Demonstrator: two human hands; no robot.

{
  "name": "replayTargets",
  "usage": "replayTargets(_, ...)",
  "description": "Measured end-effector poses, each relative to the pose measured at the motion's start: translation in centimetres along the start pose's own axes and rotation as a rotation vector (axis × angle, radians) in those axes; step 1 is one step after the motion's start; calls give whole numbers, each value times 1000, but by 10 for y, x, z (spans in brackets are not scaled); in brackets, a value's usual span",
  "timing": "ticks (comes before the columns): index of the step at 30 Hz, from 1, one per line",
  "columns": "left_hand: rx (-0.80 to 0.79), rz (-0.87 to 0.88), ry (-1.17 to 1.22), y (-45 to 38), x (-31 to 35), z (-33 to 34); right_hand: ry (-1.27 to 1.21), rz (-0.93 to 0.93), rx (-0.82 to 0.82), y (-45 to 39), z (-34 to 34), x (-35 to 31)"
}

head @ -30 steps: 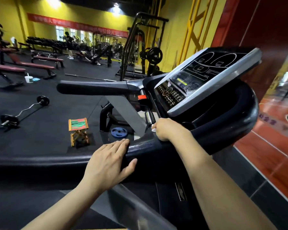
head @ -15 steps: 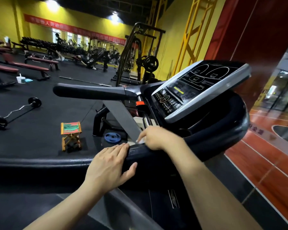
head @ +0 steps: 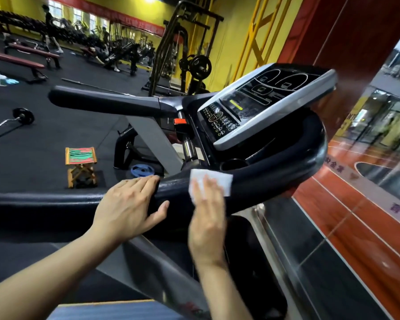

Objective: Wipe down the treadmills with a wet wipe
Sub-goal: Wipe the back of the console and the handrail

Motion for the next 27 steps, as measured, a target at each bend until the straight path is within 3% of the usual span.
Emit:
replayTargets(2,-1,9,-3,1,0,-1,-24,-152,-100,26,4,-14)
replayTargets(4,-11,7,-3,0,1,-1,-27,-139,-88,26,-4,5)
replayTargets(8,-24,-21,-11,-2,2,-2,73,315,155,2,-33,84)
replayTargets(11,-35,-29,-25,-3,3,-1,13,420,266,8,-29,88)
replayTargets(13,-35,-33,-33,-3,3,-3,-70,359,222,32,-15,55)
replayTargets(18,-80,-29,8,-1,-2,-6,-105,42,-134,100,18,-22)
replayTargets(20,-117,-13,51,0,-7,-8,-103,19,-152,83,13,-17)
replayTargets(25,-166,18,41,22,-32,-20,55,82,-21,-20,-6,19)
replayTargets(27,-169,-6,14,34,-50,-27,184,98,-95,-50,-1,19)
Point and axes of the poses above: each hand's wrist, its own y-axis away from the middle knuckle, its own z-axis out of the palm, x = y × z, the point moved 4 cm from there along -y, towards the middle knuckle, and after that the axes turned 12 degrees about x, right-handed, at the moved point
